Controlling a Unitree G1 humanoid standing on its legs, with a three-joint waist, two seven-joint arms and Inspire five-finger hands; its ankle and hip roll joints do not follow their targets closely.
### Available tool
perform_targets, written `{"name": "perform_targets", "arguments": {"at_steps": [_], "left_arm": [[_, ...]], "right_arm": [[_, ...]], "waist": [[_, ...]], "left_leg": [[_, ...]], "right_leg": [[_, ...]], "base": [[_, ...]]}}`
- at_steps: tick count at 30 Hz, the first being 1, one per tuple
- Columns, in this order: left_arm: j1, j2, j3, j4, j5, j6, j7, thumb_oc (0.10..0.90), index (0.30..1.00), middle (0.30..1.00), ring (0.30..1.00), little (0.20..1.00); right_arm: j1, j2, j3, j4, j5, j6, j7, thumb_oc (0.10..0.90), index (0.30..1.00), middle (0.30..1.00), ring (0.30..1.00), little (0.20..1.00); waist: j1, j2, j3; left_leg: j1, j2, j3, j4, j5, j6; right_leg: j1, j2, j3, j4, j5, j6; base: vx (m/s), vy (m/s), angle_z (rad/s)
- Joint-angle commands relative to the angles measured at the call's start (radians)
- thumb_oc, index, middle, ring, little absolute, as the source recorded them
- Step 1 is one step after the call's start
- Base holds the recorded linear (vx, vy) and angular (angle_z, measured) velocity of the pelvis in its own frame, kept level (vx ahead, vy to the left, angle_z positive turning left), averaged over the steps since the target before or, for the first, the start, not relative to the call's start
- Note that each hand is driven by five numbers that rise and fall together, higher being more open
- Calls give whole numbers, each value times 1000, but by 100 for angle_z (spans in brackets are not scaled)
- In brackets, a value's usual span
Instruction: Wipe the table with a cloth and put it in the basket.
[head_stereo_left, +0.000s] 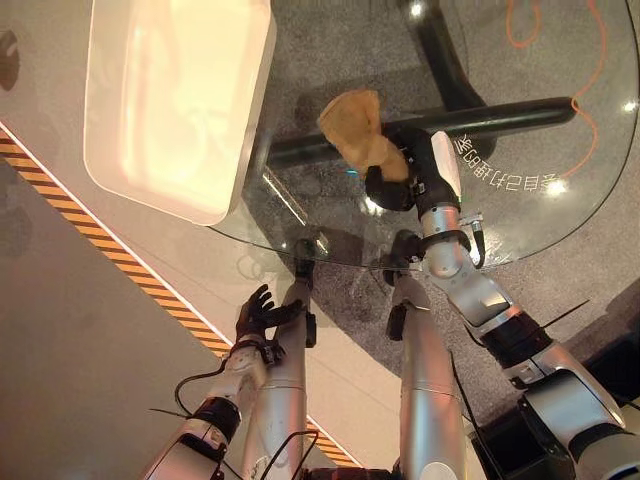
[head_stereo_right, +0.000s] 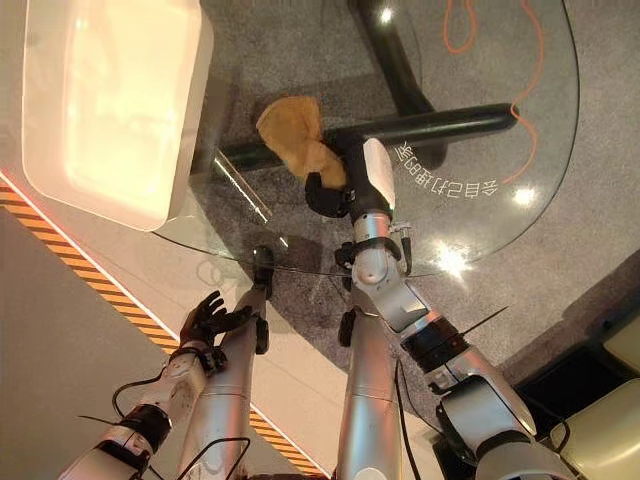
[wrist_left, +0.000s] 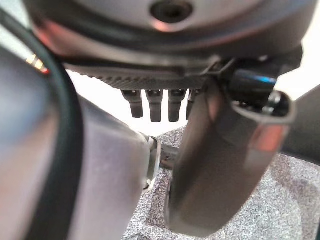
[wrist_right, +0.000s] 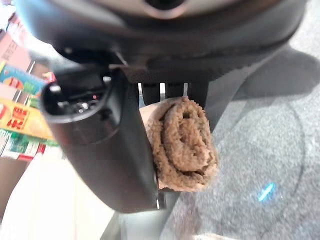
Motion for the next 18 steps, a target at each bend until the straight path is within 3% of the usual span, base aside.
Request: {"name": "perform_targets", "arguments": {"at_steps": [1,4,5,18], "left_arm": [[116,-56,-46,18,8,15,14,800,900,900,900,900],[112,-54,-46,14,4,14,20,800,900,900,900,900],[88,-51,-36,14,3,11,19,800,900,900,900,900],[108,-30,-12,7,-13,-40,-7,800,900,900,900,900]], "right_arm": [[21,48,71,-125,-31,-69,45,100,300,300,300,200],[27,48,72,-125,-21,-77,56,100,300,300,300,200],[5,43,70,-124,-17,-81,63,100,300,300,300,200],[58,37,62,-121,21,-125,117,100,300,300,300,200]], "waist": [[2,24,-5],[3,20,-5],[-2,16,-5],[2,-7,-5]], "left_leg": [[-36,-75,65,47,-43,67],[-26,-75,63,44,-42,67],[-62,-80,68,35,-8,72],[36,-72,60,17,-7,64]], "right_leg": [[10,44,-10,-66,36,43],[19,44,-13,-69,36,43],[-12,37,-19,-81,67,36],[94,44,-51,-79,41,23]], "base": [[40,-16,2],[-32,-26,2],[-83,-42,3],[-46,-45,2]]}}
